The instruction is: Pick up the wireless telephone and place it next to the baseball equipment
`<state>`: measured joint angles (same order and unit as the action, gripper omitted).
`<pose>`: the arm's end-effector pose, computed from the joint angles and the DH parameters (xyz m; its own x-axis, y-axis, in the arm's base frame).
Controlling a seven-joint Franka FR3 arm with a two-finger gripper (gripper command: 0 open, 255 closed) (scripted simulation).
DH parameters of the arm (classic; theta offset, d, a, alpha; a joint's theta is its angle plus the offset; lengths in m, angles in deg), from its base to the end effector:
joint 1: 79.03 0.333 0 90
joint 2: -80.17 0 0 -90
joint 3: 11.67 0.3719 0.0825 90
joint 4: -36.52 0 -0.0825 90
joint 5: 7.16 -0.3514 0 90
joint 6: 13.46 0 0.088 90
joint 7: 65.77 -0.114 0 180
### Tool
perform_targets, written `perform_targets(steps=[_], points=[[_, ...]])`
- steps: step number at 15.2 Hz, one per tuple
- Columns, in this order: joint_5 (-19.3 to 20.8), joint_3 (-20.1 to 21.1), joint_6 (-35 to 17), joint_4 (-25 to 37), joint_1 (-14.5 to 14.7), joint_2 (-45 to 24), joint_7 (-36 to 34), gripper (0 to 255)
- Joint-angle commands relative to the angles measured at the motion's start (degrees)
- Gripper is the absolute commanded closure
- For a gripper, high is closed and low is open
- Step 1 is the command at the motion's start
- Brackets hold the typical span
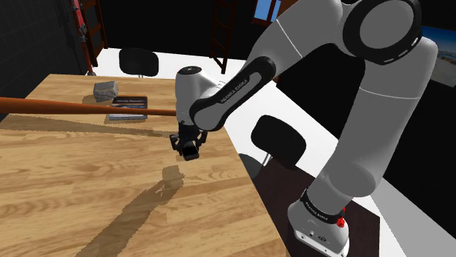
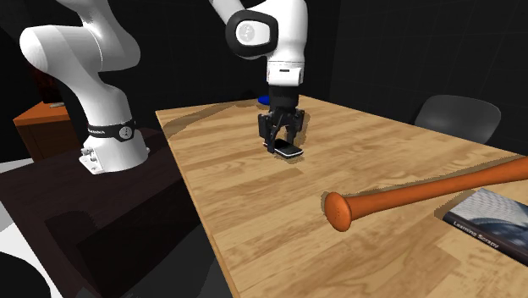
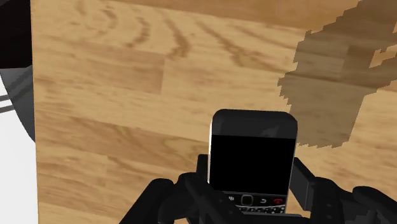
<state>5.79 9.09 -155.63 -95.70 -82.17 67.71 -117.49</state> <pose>0.4913 0.1521 0.3286 0.9125 -0.4082 0.0273 -0.4091 -0.9107 0.0576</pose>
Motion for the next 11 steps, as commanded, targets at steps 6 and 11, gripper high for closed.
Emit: perform_targets(steps=[6,11], points=[[-3.4,1.1,4.8,0.8,-0.7,4.6,2.7,255],[-5.5,1.5,8.4,1.7,-1.0,7.5,4.3,255]])
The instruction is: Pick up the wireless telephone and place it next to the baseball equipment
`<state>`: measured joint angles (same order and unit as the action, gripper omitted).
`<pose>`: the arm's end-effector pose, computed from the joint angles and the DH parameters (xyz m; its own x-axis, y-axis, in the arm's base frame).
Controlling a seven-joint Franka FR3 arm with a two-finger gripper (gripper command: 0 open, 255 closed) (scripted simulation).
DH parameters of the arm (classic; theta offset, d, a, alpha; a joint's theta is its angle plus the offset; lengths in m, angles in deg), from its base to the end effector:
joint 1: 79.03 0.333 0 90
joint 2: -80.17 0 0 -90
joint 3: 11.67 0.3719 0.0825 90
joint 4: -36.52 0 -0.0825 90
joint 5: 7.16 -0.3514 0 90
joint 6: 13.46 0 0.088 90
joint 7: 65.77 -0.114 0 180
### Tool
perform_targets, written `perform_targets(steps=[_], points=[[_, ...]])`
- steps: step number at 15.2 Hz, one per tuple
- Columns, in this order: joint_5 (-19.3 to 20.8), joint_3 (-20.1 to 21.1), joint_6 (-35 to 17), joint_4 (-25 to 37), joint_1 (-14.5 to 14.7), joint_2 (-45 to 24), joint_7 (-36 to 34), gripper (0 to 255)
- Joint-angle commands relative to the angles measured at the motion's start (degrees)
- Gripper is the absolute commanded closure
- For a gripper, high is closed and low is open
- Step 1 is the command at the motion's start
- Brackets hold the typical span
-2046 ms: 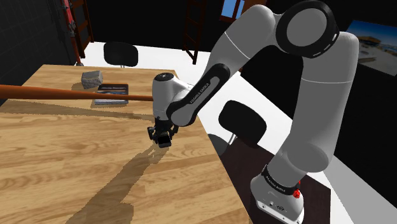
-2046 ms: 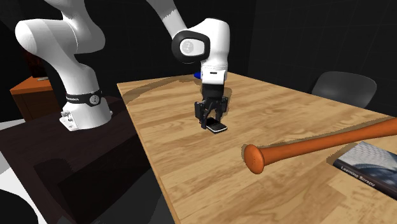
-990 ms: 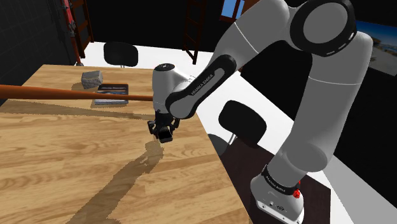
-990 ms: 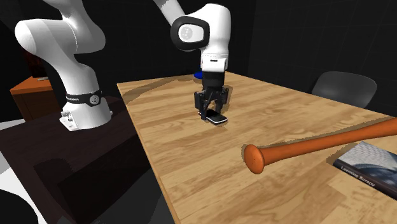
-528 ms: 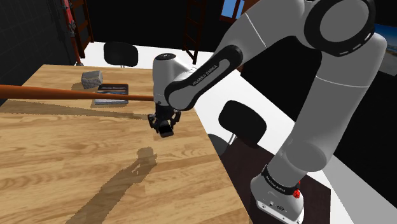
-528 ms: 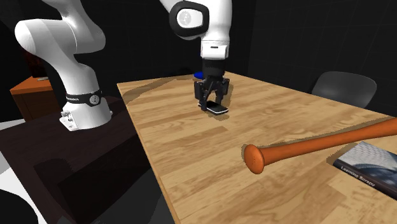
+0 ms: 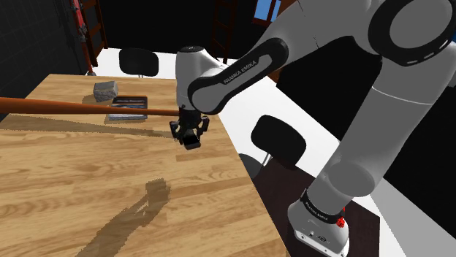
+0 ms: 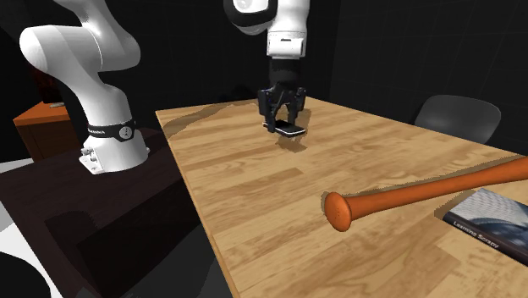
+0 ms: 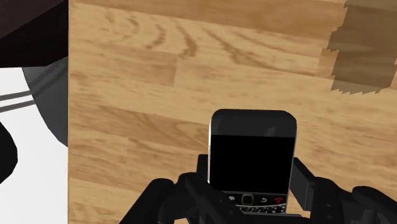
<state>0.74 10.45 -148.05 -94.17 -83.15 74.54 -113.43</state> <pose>0.4822 0.1510 0.3849 0.9127 -0.4078 0.0274 -0.4087 -0.9108 0.0575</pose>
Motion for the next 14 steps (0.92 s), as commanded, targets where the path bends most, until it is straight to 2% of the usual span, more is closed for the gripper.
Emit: perform_targets(steps=[1,10,14], points=[[-0.8,0.2,1.5,0.4,0.0,1.2,0.5,255],[-3.5,0.4,7.8,2.8,-0.2,5.5,2.7,255],[-1.5,-1.9,8.7,8.2,-2.4,1.0,6.2,255]])
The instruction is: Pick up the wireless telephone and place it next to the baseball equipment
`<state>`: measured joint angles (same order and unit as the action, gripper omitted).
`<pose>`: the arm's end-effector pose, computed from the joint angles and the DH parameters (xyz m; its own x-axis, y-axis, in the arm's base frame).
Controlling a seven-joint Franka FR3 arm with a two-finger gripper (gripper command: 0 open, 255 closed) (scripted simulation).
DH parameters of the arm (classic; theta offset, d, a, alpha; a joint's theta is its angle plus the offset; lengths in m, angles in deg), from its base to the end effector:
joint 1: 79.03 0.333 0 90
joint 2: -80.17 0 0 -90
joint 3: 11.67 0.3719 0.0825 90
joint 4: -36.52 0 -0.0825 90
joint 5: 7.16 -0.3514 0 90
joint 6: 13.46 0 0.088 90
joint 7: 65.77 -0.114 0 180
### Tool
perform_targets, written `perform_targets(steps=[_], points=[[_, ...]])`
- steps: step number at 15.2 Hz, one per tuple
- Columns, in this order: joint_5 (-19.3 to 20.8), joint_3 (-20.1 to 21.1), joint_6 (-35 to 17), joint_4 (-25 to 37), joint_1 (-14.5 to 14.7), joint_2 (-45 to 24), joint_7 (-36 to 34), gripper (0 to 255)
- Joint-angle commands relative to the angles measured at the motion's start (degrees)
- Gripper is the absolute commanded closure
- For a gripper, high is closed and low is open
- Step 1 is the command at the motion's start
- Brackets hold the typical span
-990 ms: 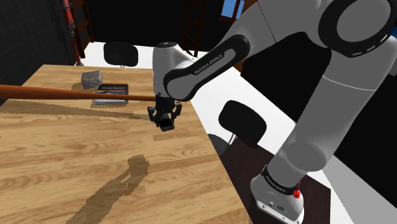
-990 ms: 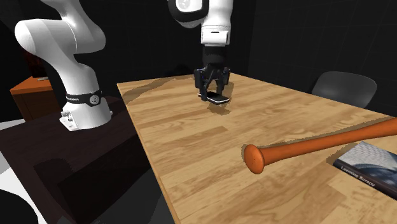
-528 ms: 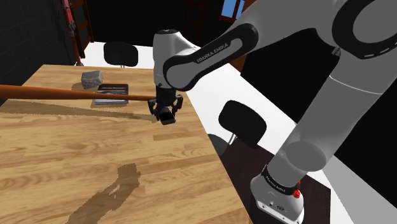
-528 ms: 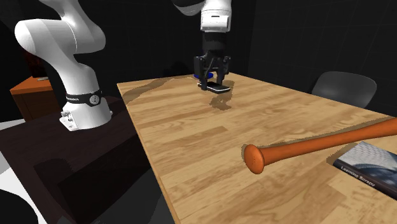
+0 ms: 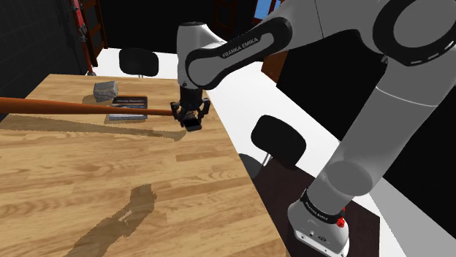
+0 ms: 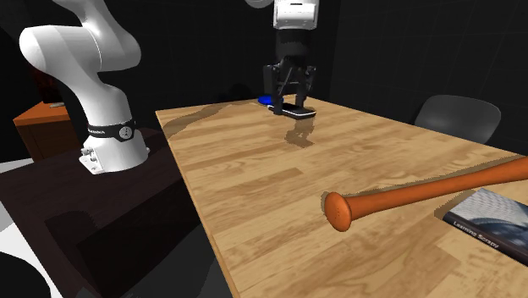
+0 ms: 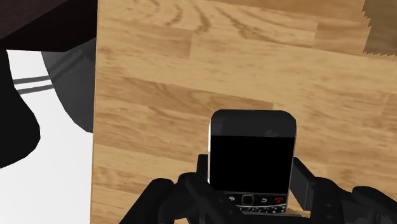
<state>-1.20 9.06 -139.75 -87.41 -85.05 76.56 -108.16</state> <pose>0.5045 0.1254 0.4365 0.9126 -0.4081 0.0268 -0.4089 -0.9108 0.0574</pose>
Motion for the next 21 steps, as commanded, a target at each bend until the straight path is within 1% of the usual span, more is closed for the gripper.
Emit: perform_targets(steps=[1,7,12,21], points=[[0.9,-1.1,0.7,2.9,-1.1,-2.3,1.8,255],[3.1,-4.0,3.2,13.3,-3.8,-10.2,6.7,255],[4.4,-6.0,6.5,24.6,-5.5,-17.9,10.9,255],[5.7,-6.6,0.9,22.0,-5.2,-21.1,9.8,255]])
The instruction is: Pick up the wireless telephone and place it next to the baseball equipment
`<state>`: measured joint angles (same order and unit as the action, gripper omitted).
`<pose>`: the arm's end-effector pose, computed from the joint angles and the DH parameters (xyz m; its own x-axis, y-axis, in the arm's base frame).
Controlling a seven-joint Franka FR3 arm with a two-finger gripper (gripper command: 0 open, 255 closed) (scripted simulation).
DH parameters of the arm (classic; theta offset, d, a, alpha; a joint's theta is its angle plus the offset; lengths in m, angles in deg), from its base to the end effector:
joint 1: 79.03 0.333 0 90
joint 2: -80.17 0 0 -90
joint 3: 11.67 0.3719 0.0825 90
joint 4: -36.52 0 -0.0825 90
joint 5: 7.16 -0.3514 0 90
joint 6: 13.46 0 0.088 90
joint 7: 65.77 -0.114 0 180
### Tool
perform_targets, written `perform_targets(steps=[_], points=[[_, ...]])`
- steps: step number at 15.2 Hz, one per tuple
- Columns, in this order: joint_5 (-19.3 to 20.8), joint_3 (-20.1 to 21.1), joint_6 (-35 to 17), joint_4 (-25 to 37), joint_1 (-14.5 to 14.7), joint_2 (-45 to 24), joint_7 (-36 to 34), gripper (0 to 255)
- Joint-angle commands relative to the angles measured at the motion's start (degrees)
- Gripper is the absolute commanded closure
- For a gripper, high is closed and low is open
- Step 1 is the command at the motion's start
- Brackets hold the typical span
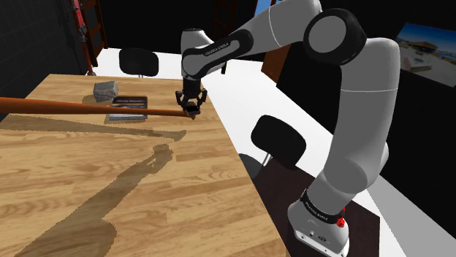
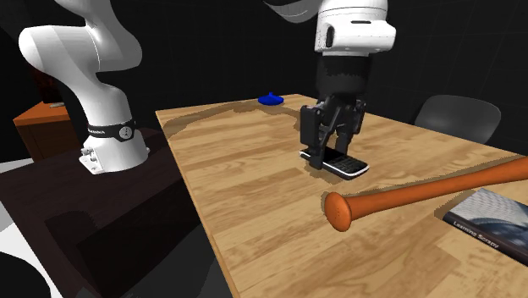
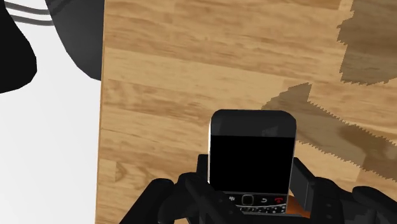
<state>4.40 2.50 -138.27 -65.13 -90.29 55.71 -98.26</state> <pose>0.6470 0.0047 0.3880 0.9126 -0.4081 0.0264 -0.4089 -0.9107 0.0580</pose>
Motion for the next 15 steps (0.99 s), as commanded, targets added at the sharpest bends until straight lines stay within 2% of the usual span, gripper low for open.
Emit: perform_targets(steps=[1,15], points=[[0.3,-0.1,-1.1,-0.5,0.1,-0.6,-0.2,255],[2.7,-1.5,-9.1,-2.2,1.0,-7.1,-2.2,255]])
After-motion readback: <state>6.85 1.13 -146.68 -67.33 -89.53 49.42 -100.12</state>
